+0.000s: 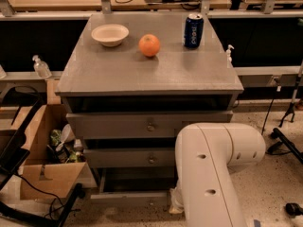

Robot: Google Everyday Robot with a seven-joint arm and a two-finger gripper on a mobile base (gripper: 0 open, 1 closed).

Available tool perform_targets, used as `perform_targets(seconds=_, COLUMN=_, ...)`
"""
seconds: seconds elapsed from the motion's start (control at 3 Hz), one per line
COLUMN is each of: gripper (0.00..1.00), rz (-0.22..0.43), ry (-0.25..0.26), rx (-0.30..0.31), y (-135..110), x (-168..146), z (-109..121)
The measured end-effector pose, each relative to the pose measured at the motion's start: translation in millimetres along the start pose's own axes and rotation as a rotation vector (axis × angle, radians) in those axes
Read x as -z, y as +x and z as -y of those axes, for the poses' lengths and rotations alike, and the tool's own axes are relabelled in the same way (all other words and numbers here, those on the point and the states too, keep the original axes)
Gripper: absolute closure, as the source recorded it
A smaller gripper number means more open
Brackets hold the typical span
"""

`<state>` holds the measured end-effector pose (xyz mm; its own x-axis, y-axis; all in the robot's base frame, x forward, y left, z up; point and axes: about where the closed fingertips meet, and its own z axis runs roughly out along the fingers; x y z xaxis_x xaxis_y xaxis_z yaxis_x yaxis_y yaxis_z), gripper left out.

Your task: Open bottom drawer

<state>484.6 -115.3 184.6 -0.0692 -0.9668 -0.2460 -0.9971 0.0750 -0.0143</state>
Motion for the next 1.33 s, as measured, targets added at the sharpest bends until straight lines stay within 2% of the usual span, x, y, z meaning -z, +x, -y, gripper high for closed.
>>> perform_targets(seconds=0.33, gripper=0.04, rz=0.000, ry=0.000, rx=0.000, y=0.0, x=-0.1, z=-0.1)
perform_targets(seconds=0.67, gripper=0.00, rz=0.000, ry=-0.001, rx=0.000, y=-0.1, x=-0.6, z=-0.8)
perform_targets(seconds=1.0, gripper=0.00, rz=0.000, ry=-0.002, rx=0.000, y=-0.1, x=-0.6, z=-0.8)
perform_targets(seconds=1.33, gripper=0.18, rz=0.000, ry=-0.004, rx=0.000, y=-0.2, x=-1.6, z=-2.2)
